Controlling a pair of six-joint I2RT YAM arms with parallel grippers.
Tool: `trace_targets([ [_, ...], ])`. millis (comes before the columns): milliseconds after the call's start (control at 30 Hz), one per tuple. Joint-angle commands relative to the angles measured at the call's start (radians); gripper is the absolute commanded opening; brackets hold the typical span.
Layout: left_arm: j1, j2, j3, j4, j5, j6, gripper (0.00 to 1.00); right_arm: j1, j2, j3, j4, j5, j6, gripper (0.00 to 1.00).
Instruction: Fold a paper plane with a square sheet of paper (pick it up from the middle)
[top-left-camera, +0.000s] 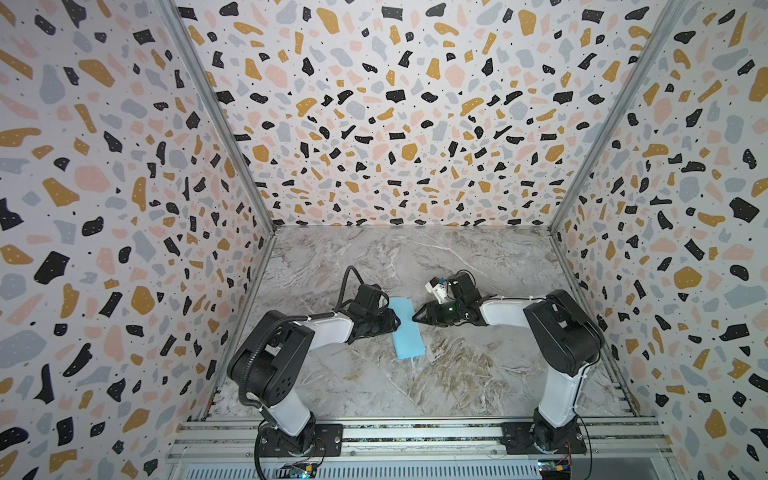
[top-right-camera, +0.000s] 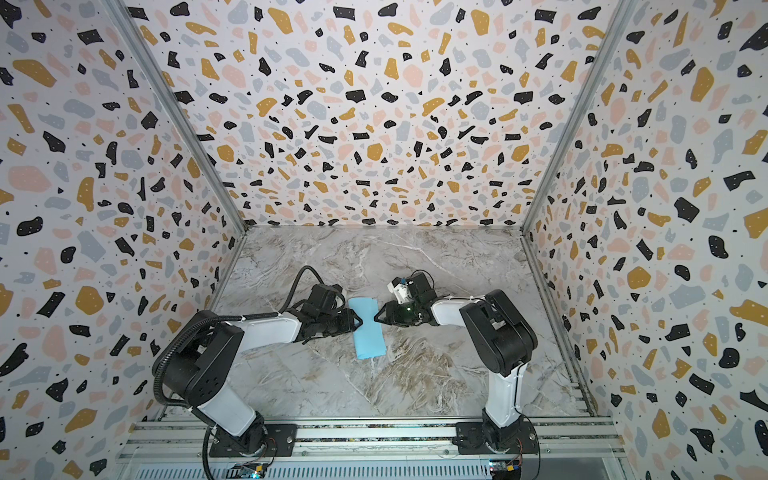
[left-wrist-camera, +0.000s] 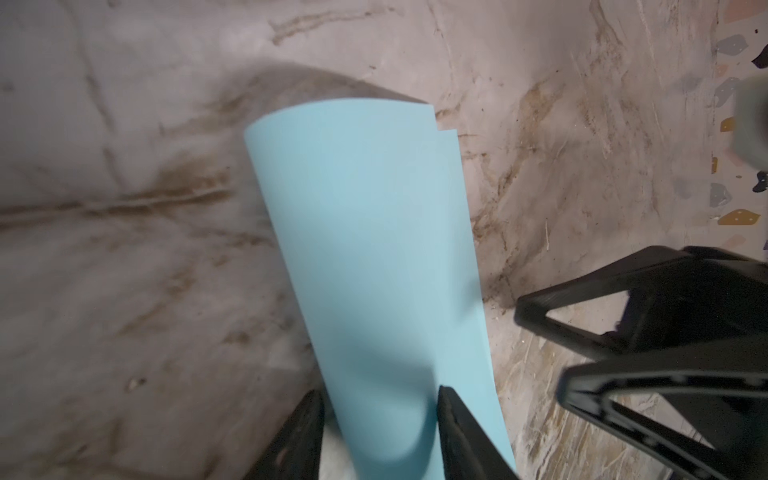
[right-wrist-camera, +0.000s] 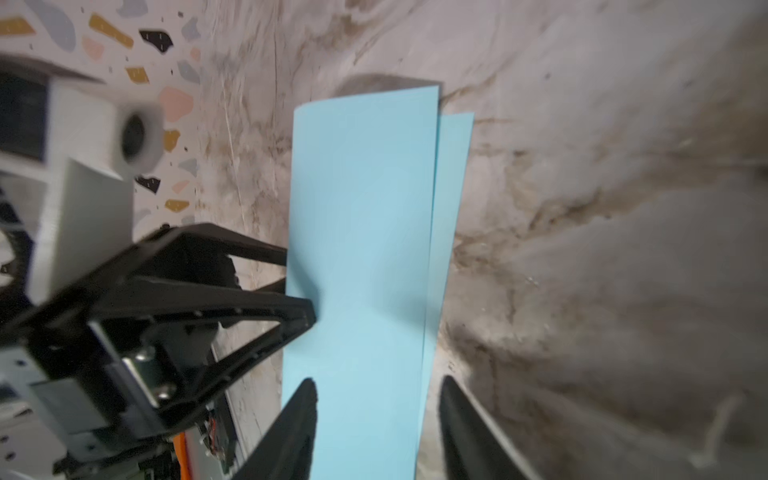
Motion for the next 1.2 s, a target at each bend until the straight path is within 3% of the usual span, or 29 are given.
trace_targets([
  [0,0.003,0.061,-0.028,-0.161,-0.067,0.034,0.47,-0.012,-0.118,-0.015,-0.050,0.135,-0.062,0.63],
  [133,0.003,0.069,-0.040,-0.164,-0.071,0.047,0.46,-0.024,-0.192,-0.056,-0.030,0.195,-0.115,0.72],
  [233,0.003,0.076,-0.041,-0.176,-0.062,0.079,0.46,-0.030,-0.219,-0.080,-0.008,0.229,-0.124,0.71],
  [567,-0.001,0.092,-0.031,-0.228,-0.041,0.170,0.46,-0.046,-0.191,-0.088,0.007,0.186,-0.132,0.73],
  [1000,-0.016,0.137,-0.031,-0.269,-0.079,0.180,0.45,-0.047,-0.182,-0.125,0.048,0.191,-0.123,1.00],
  [1167,-0.022,0.141,-0.025,-0.286,-0.071,0.213,0.46,-0.049,-0.184,-0.130,0.054,0.206,-0.126,0.99],
])
